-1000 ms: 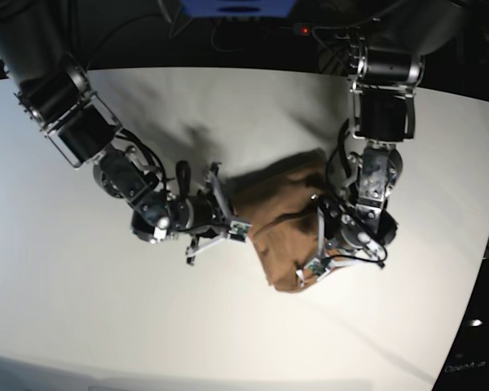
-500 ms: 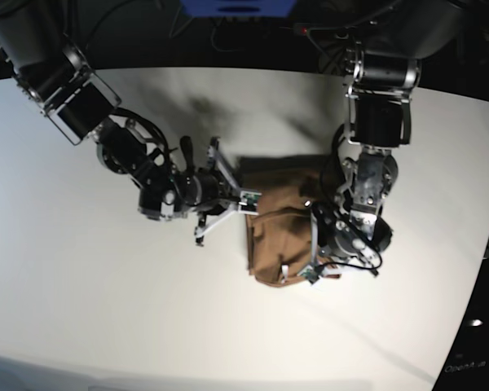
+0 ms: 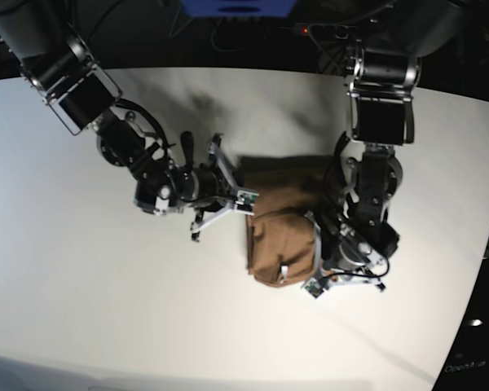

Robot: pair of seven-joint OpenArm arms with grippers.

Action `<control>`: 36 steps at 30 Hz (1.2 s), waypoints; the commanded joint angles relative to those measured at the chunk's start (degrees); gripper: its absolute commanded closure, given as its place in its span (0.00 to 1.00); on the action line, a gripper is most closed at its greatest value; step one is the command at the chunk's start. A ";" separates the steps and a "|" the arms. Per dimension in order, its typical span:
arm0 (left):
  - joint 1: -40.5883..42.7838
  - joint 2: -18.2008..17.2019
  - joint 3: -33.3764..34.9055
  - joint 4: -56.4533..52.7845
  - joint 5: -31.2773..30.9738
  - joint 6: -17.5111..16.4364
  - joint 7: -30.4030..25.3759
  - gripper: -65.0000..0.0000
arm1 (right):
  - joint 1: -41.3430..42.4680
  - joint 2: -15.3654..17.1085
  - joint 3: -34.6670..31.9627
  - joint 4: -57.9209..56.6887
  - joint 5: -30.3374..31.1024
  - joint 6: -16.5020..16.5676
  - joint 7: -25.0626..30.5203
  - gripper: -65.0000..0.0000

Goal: Fold the T-shirt properly

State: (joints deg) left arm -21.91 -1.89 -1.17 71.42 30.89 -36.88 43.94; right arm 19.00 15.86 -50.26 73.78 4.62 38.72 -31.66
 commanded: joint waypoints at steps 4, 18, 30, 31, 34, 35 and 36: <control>-0.29 0.00 -0.19 4.67 -0.26 0.27 -0.82 0.97 | -1.38 0.27 0.55 -0.06 -0.53 1.28 -3.46 1.00; 6.22 -0.18 -0.46 15.75 -0.35 0.18 -0.73 0.97 | -2.52 0.27 6.79 -0.06 -0.53 1.28 -3.64 1.00; 12.72 -0.09 -6.70 28.41 -0.70 -0.44 -0.73 0.97 | -3.66 2.56 11.36 -0.06 -0.62 1.28 -3.72 1.00; 13.43 -0.18 -7.40 29.02 -0.78 -0.52 -0.73 0.97 | -3.66 2.91 12.06 -0.06 -0.62 1.28 -3.72 1.00; 15.36 -0.26 -9.34 29.02 -0.78 -0.52 -1.35 0.97 | -3.75 3.26 15.05 -0.06 -0.62 1.28 -3.55 1.00; 15.71 -0.26 -9.95 28.85 -0.78 -0.52 -1.35 0.97 | -3.75 3.79 16.28 -0.06 -0.62 1.28 -3.55 1.00; 16.15 -0.70 -10.39 28.85 -0.78 -0.52 -1.44 0.97 | -3.75 4.14 17.07 -0.06 -0.62 1.28 -3.37 1.00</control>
State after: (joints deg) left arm -4.34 -2.13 -11.53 99.24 30.44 -37.78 43.88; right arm 14.72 19.27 -33.43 73.58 5.93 40.05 -32.80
